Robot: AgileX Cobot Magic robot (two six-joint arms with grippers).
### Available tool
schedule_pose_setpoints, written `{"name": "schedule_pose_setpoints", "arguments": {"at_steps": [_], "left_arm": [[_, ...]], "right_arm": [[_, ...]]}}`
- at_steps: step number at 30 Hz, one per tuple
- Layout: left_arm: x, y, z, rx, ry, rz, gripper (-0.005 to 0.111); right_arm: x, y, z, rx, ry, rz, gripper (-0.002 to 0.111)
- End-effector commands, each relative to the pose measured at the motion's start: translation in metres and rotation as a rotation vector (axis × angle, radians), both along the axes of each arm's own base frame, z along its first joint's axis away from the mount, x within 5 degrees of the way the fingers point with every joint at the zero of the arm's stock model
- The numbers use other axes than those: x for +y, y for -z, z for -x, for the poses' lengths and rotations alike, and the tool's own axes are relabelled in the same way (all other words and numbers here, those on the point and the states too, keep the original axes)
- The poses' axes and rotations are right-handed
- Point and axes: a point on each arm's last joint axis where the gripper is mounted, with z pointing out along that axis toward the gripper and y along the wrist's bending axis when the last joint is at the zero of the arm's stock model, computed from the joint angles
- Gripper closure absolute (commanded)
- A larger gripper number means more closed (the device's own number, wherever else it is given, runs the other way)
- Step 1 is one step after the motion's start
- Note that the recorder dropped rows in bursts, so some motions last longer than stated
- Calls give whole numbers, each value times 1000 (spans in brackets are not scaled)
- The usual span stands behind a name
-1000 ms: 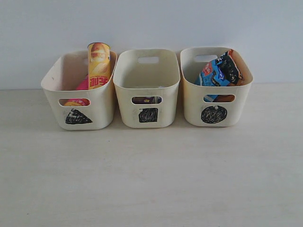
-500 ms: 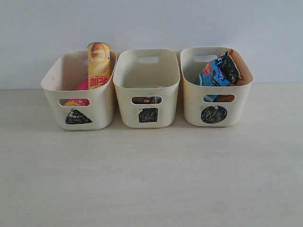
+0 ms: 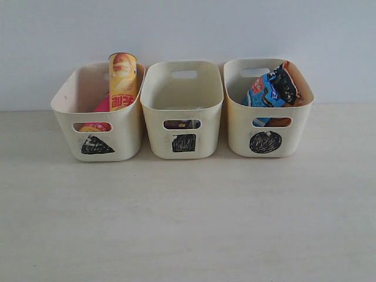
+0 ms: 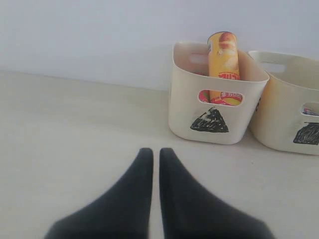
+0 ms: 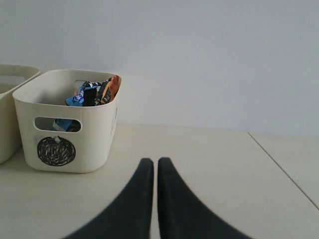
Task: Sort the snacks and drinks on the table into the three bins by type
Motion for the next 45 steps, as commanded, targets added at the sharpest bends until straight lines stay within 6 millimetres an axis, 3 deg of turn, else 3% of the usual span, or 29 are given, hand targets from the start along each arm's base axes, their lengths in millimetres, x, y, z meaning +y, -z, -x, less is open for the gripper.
{"name": "schedule_pose_setpoints", "arguments": {"at_steps": [1,45], "left_arm": [[0,1,0,2,0,-11,102],[4,8,1,73,-45,19,102]], "right_arm": [[0,1,1,-6,-2,5,107],[0,1,1,-6,-2,5,107]]}}
